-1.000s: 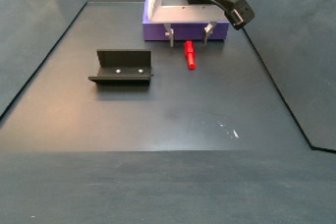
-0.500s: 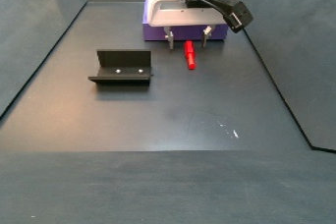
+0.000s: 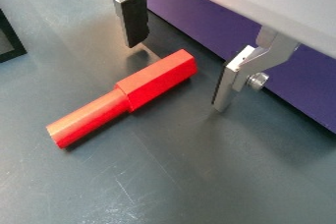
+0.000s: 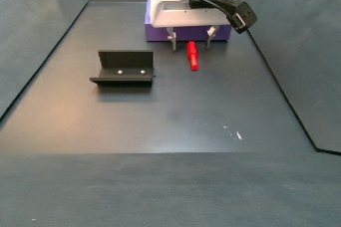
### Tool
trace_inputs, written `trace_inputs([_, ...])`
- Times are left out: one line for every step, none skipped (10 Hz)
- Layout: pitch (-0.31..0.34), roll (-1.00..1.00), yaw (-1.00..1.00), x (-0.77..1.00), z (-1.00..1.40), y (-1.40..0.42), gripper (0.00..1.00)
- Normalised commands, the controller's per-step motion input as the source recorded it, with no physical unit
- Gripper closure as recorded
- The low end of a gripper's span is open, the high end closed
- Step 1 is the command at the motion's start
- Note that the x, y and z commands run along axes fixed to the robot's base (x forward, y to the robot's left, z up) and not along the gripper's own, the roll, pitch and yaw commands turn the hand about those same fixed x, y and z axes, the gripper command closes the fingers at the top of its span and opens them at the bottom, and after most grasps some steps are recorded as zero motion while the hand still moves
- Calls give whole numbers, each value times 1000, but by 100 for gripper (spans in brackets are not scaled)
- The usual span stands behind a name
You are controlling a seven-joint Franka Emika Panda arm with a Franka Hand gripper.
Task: Pick up the red object. Move up. Place the red object on the fixture. Regrasp the red object. Move to above the board. Insert the red object.
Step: Pick up the red object.
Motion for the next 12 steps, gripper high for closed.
trace_inputs([0,36,0,20,-100,0,0])
trace_inputs([0,56,0,40,-114,0,0])
trace_inputs([0,26,0,0,-20,0,0])
trace_inputs([0,10,0,0,0,0,0])
trace_inputs([0,6,0,0,-26,0,0])
trace_inputs([0,39,0,0,-109,0,0])
trace_inputs([0,44,0,0,-114,0,0])
trace_inputs([0,21,0,0,-14,0,0])
trace_inputs([0,29,0,0,-54,0,0])
trace_inputs([0,53,0,0,-143,0,0])
trace_inputs([0,60,0,0,-143,0,0])
trace_inputs([0,64,0,0,-117,0,0])
